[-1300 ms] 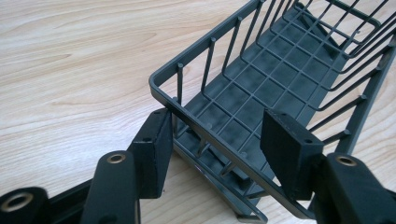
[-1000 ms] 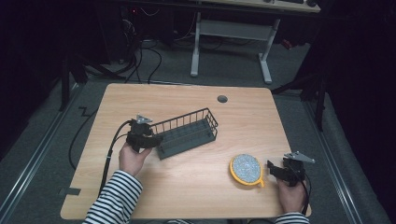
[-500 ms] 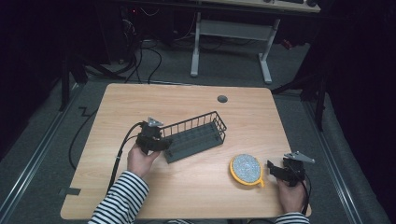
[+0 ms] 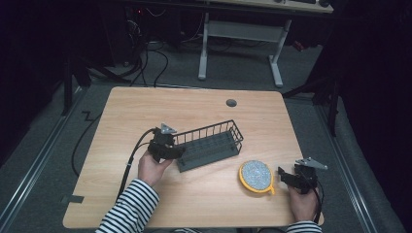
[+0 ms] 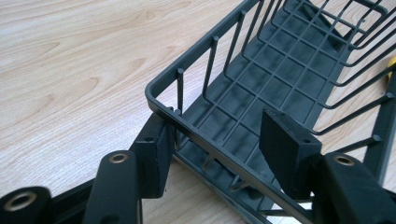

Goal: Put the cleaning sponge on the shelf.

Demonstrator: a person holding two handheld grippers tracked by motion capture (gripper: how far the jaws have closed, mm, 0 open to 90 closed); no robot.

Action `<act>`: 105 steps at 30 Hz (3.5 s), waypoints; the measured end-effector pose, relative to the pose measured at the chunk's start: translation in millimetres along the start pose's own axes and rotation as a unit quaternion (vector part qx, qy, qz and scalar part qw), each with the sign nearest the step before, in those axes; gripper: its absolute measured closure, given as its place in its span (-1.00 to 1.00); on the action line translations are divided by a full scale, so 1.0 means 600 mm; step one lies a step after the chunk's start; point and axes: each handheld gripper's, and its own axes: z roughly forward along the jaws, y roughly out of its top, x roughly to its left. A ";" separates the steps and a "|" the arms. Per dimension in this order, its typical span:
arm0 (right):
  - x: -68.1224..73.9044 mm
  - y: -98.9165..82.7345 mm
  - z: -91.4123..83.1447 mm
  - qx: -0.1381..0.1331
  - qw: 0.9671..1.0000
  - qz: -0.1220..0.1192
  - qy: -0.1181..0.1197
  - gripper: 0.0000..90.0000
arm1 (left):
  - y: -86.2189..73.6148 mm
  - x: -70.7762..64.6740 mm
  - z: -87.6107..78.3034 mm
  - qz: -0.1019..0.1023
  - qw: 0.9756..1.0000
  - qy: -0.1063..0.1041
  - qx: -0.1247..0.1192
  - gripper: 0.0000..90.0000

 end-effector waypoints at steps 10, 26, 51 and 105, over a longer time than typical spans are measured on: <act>0.000 0.000 0.000 0.000 1.000 0.001 0.000 -0.34 | 0.002 0.020 -0.030 -0.014 0.999 -0.005 -0.033 -0.32; 0.000 0.000 0.000 0.001 1.000 0.001 0.000 -0.35 | -0.029 0.067 -0.100 -0.036 0.997 0.017 -0.067 -0.30; 0.001 0.000 0.000 0.000 1.000 0.000 0.001 -0.35 | -0.143 0.139 -0.124 -0.119 0.990 0.046 -0.063 -0.29; 0.000 0.006 -0.001 0.018 1.000 -0.001 0.007 -0.35 | -0.214 0.143 -0.057 -0.076 0.985 0.152 -0.033 -0.37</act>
